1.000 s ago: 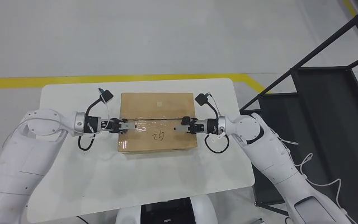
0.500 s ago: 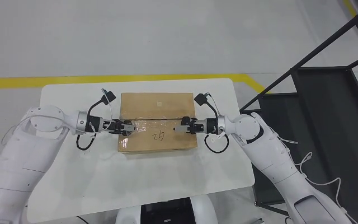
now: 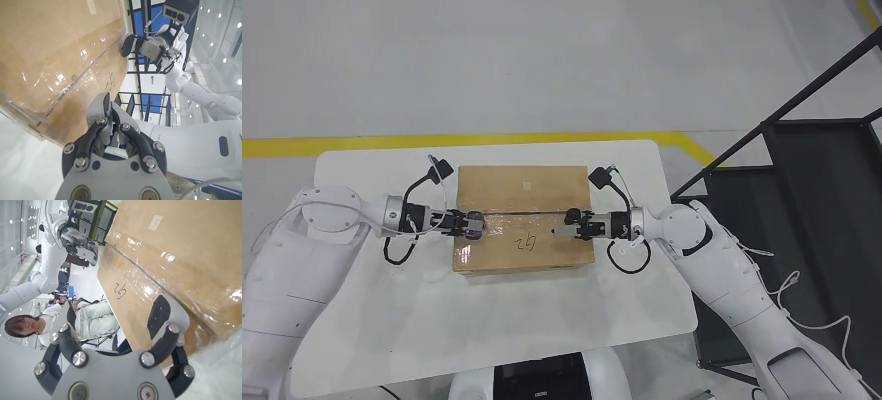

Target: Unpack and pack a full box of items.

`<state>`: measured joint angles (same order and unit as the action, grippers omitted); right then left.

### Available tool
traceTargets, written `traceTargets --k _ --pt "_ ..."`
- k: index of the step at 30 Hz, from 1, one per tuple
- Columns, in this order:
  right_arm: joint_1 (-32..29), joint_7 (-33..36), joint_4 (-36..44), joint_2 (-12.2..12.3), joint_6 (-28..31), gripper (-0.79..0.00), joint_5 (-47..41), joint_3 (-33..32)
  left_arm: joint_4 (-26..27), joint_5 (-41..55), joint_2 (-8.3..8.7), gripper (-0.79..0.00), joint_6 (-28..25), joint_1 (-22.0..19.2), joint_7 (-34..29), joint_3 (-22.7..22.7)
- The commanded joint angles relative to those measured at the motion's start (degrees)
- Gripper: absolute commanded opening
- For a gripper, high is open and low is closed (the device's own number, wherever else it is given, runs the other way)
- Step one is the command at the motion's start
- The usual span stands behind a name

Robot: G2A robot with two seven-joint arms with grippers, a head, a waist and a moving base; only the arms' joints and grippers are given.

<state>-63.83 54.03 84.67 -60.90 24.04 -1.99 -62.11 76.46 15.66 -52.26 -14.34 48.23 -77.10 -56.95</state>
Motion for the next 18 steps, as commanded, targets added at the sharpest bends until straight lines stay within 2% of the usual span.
traceTargets --k 1,10,18 --pt "-0.02 0.00 -0.09 0.04 0.02 0.000 -0.06 -0.10 0.01 0.13 -0.01 -0.785 -0.14 -0.07 0.01 -0.11" --pt "0.04 -0.23 -0.08 0.04 -0.02 0.000 0.14 0.22 2.28 4.59 0.19 -0.785 -4.86 0.73 1.07 -2.75" --pt "0.00 -0.52 -0.33 0.07 -0.21 0.000 0.43 0.37 2.62 7.06 -0.68 -0.785 -8.22 -2.77 -1.31 -1.38"
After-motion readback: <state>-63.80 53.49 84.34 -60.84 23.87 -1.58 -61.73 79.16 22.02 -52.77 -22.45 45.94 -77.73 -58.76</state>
